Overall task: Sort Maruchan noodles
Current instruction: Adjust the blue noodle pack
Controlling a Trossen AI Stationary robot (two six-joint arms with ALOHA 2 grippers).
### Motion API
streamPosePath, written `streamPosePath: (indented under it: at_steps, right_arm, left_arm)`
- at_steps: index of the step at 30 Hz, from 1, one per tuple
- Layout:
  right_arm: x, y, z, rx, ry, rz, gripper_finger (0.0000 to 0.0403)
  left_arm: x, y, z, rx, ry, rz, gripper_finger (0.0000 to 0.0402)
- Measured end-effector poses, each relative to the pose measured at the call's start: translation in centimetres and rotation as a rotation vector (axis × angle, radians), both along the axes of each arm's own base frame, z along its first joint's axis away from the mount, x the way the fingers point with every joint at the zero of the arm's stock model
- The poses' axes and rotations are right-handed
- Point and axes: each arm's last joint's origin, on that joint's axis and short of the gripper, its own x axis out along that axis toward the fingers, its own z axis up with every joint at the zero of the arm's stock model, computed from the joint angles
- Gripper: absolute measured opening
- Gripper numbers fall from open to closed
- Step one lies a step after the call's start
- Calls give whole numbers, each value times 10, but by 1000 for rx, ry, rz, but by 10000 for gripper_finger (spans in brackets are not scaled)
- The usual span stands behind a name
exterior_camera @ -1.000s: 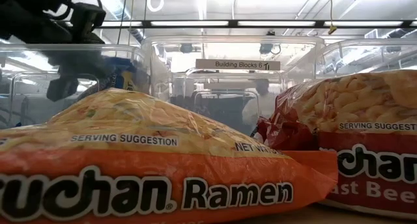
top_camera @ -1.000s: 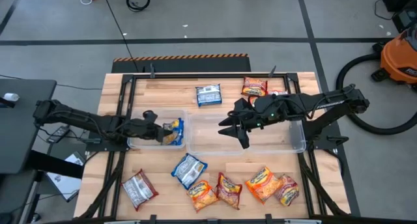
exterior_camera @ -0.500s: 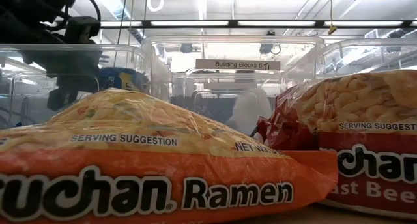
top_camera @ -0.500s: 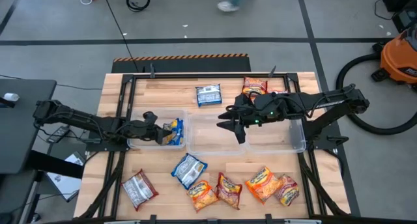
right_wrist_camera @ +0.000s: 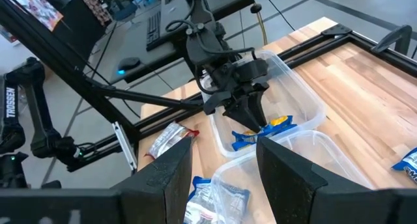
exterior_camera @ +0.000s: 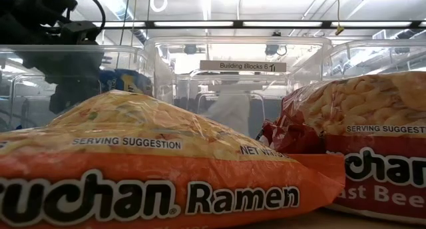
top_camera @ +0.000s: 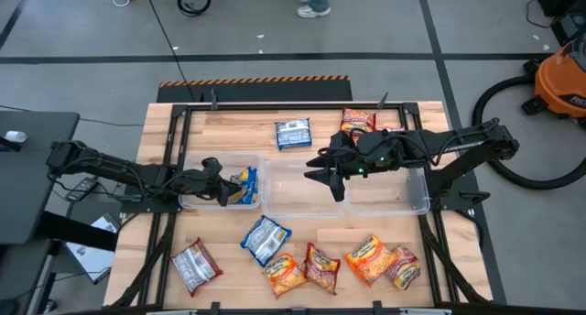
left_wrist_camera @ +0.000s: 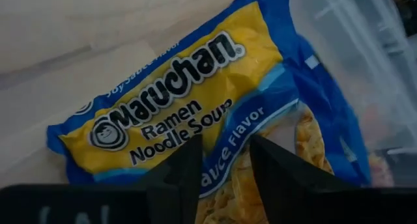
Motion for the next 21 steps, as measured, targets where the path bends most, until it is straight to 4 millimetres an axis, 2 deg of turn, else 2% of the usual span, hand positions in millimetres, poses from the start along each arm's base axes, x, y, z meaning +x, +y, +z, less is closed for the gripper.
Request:
streamPosePath:
  at_steps: [6,11,21]
  right_arm:
    - [0,0,0,2,1,6,177]
    - [0,0,0,2,1,7,177]
    - [0,0,0,2,1,7,177]
  left_arm:
    - [1,-1,3,45,2,-66,148]
    - [3,2,10,7,11,-15,149]
    - [5,2,21,23,28,-19,149]
